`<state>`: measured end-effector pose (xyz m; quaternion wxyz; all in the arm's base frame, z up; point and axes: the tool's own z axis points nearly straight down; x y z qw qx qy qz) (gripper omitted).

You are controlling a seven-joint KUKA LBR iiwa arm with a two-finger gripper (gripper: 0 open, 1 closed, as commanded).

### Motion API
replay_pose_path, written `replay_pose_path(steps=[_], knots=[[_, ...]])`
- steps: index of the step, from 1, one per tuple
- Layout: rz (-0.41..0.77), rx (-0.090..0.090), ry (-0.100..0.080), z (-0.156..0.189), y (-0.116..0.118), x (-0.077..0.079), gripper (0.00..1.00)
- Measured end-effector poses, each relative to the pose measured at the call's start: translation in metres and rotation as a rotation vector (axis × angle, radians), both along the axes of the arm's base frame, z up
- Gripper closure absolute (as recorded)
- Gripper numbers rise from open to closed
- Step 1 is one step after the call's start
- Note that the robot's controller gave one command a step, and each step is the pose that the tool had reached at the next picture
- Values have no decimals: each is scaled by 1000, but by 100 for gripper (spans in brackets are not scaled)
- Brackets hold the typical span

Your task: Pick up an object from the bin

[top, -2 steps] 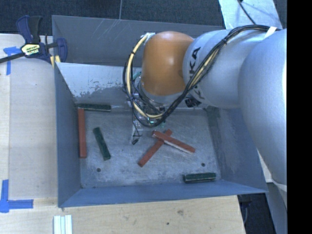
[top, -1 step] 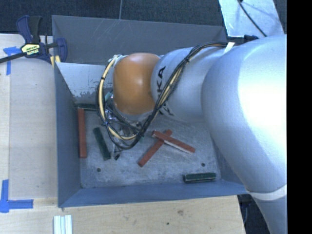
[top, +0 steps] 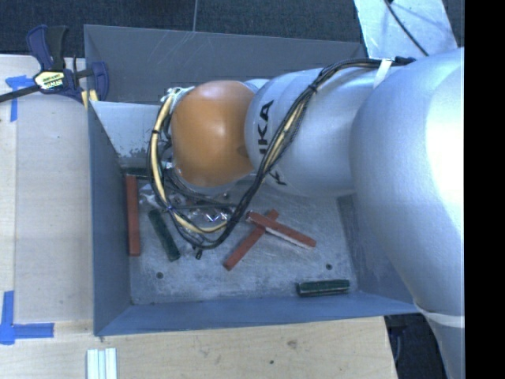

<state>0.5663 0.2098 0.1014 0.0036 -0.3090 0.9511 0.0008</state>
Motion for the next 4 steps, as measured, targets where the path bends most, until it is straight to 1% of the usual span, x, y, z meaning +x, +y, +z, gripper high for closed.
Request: replay_pose_path(steps=[1, 2, 3, 4], knots=[[533, -3, 0, 1, 9, 7, 0], [975, -3, -3, -31, 27, 18, 0], [1338, -6, -7, -30, 29, 13, 0], [1336, -5, -1, -31, 28, 12, 100]])
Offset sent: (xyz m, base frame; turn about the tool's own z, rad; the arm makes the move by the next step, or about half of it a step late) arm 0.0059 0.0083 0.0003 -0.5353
